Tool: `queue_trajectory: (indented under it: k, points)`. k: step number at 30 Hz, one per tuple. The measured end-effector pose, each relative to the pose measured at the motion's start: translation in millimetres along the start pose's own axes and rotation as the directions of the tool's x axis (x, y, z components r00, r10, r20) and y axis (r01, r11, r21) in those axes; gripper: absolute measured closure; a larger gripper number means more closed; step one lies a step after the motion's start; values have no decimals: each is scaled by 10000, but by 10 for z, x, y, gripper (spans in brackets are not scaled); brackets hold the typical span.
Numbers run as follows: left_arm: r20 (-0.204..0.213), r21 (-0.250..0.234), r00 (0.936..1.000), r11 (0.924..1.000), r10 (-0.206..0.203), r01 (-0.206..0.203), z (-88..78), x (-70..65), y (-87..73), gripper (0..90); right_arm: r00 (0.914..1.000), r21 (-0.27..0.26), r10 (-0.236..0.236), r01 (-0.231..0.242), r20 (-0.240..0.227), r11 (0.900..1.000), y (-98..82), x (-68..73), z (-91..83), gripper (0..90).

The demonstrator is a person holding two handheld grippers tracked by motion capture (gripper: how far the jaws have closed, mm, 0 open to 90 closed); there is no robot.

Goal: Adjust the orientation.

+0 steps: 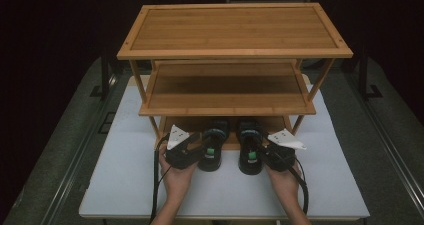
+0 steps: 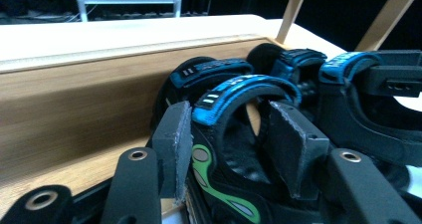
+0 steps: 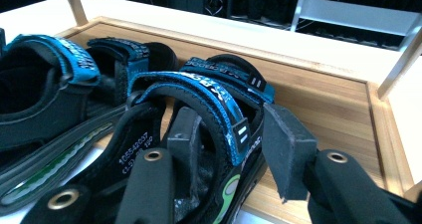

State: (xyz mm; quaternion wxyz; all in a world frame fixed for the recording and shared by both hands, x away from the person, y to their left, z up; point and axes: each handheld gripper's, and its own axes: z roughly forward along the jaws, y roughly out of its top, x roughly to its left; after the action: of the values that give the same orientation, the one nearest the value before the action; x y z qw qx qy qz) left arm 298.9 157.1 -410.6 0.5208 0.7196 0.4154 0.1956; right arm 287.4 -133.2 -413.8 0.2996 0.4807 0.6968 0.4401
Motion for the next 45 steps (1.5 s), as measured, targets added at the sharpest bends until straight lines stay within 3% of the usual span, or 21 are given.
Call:
queue_trajectory:
  k: [3,9,13,15,19,27,30,32,35,38,45]
  points:
    - [342,-183,9992,9996,197,-191,-113,-1,-7,482,9997,-42,-76,75,-211,10000,3,-18,-87,554]
    - [569,-233,9975,9989,418,-405,-260,-16,-3,451,9980,-189,-75,64,-624,9998,15,-55,-244,512]
    - [653,-108,9947,9968,794,-789,-357,-42,-51,419,9930,-28,-189,187,-1164,9998,-34,-68,-364,452]
    - [845,-74,9935,9970,768,-764,-402,-38,-84,408,9877,48,-176,186,-1552,9998,-98,-82,-445,399]
    - [722,204,9933,9955,903,-920,-452,-44,-184,373,9829,264,-315,369,-1814,9990,-187,-75,-528,342]
    - [875,697,9923,9931,881,-943,-372,-40,-354,280,9775,1120,-348,592,-2082,9919,-367,-68,-472,289]
    - [943,998,9920,9907,834,-928,-307,-68,-427,262,9737,1642,-392,774,-2245,9834,-453,-46,-385,271]
    - [953,1337,9909,9852,949,-1072,-254,-81,-457,248,9717,2115,-345,855,-2337,9736,-496,-22,-305,243]
    - [970,1502,9909,9828,934,-1073,-220,-82,-472,248,9707,2278,-489,1040,-2353,9682,-508,7,-267,242]
    - [935,1962,9915,9747,901,-1070,-146,-60,-497,248,9703,2410,-625,1200,-2335,9631,-505,33,-232,241]
    - [971,2175,9905,9691,974,-1166,-84,-53,-474,242,9731,2694,-663,1262,-2207,9547,-501,58,-174,230]
